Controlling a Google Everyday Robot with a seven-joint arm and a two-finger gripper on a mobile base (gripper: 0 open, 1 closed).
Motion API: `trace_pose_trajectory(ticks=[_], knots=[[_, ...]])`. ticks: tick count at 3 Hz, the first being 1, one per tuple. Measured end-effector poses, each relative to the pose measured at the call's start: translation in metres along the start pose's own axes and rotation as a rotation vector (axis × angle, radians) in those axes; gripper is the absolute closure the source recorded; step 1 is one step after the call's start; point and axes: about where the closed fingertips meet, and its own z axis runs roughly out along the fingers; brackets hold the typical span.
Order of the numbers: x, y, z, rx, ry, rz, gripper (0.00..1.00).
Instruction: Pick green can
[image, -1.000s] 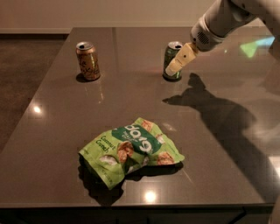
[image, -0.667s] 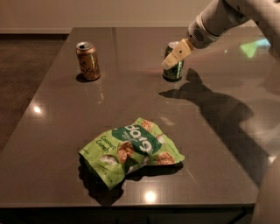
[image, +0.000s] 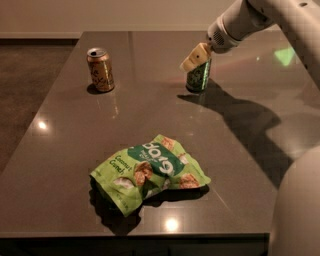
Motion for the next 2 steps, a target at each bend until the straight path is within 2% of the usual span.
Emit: trace_pose_trajectory(ticks=[1, 2], knots=[[-0.0023, 0.0018, 0.0043, -0.02, -0.004, 0.0, 0.47], [-0.0046, 0.0049, 0.0008, -0.032, -0.008, -0.019, 0.78]])
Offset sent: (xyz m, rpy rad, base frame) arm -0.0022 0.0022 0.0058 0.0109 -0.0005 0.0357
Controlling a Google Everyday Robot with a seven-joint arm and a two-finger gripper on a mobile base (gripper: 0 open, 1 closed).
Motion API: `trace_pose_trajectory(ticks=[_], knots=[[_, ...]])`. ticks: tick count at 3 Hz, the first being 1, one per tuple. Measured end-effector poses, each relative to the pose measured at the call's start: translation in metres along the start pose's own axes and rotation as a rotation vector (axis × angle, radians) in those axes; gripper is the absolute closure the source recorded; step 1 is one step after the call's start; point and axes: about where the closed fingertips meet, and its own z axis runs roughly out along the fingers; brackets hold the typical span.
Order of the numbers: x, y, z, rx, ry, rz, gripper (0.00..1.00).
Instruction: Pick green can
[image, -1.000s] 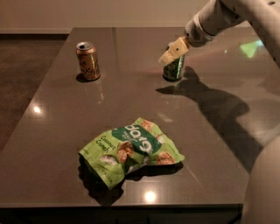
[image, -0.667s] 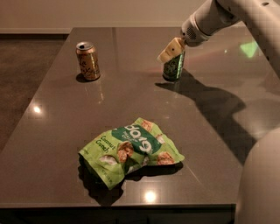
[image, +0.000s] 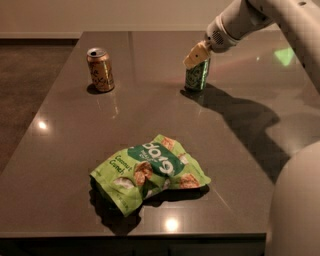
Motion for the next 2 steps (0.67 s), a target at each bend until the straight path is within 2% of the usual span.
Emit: trace_pose_trajectory(ticks=[1, 2], knots=[[-0.005, 0.003, -0.009, -0.01, -0.008, -0.023, 0.99], [-0.02, 0.015, -0.035, -0.026, -0.041, -0.078, 1.0]])
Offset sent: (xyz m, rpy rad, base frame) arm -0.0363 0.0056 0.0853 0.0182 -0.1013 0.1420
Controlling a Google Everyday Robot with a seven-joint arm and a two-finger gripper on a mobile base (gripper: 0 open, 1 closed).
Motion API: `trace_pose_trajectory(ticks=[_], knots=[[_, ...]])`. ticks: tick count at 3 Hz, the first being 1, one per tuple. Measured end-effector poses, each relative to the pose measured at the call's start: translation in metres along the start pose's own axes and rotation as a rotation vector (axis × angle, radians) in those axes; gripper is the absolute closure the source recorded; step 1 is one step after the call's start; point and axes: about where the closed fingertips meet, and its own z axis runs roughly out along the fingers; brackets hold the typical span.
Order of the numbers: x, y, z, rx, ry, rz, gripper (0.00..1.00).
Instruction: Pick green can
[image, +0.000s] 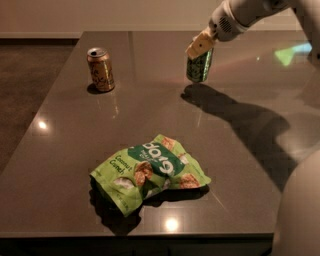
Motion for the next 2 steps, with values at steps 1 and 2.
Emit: trace_pose_trajectory(ticks=[1, 2], knots=[[-0.019, 0.014, -0.025, -0.013, -0.037, -0.065, 1.0], [-0.034, 0.026, -0.043, -0.025, -0.062, -0.126, 1.0]])
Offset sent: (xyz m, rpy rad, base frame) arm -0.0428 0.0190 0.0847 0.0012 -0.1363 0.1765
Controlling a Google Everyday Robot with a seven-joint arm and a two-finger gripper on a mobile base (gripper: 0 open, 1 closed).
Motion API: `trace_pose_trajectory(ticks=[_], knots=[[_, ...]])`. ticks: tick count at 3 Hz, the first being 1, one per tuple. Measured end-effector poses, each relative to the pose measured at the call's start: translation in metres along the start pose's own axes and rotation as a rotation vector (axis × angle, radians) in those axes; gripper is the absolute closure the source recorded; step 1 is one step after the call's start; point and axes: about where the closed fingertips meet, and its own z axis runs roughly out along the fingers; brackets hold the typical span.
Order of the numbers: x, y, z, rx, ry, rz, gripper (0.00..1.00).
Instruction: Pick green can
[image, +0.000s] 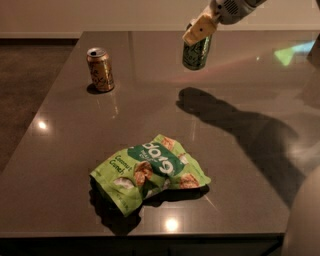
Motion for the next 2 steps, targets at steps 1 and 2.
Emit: trace_pose_trajectory(ticks=[1, 2], knots=[[-0.0092, 0.0072, -0.0063, -0.015, -0.012, -0.035, 1.0], [-0.0098, 0.0077, -0.0066, -0.017, -0.013, -0.038, 1.0]])
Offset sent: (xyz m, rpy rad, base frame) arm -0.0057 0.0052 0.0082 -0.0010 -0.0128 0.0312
